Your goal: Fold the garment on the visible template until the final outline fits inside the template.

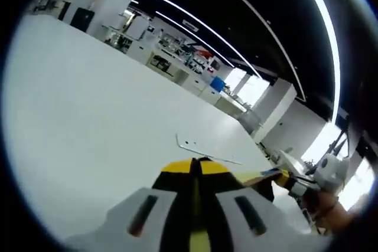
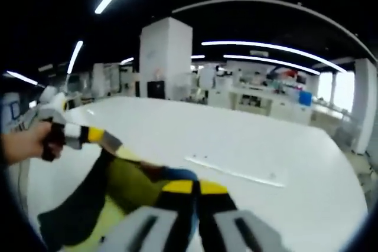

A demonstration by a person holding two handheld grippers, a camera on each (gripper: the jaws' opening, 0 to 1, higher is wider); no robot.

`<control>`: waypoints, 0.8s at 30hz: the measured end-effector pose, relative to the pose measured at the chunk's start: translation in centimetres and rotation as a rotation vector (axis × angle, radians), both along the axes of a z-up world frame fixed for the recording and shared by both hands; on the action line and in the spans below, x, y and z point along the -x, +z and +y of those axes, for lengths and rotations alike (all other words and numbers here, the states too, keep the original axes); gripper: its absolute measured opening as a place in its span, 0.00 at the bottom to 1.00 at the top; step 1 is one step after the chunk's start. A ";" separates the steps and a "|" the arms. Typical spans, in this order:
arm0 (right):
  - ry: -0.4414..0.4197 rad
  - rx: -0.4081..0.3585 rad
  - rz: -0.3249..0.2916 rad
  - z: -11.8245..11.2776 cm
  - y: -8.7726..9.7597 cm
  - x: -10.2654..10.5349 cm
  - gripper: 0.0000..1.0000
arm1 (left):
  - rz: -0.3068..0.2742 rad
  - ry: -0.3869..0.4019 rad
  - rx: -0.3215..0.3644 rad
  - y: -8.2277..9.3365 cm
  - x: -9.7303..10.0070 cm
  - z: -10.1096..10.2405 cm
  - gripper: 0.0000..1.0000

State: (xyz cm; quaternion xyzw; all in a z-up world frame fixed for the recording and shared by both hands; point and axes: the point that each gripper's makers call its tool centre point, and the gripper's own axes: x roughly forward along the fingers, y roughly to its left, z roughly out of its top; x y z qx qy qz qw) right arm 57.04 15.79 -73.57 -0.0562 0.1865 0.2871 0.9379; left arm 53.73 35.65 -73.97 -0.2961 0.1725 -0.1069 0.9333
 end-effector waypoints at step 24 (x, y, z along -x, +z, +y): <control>-0.094 0.018 0.146 -0.4 -8.0 -4.1 0.00 | 0.094 -0.051 -0.257 -7.9 -4.9 0.1 0.09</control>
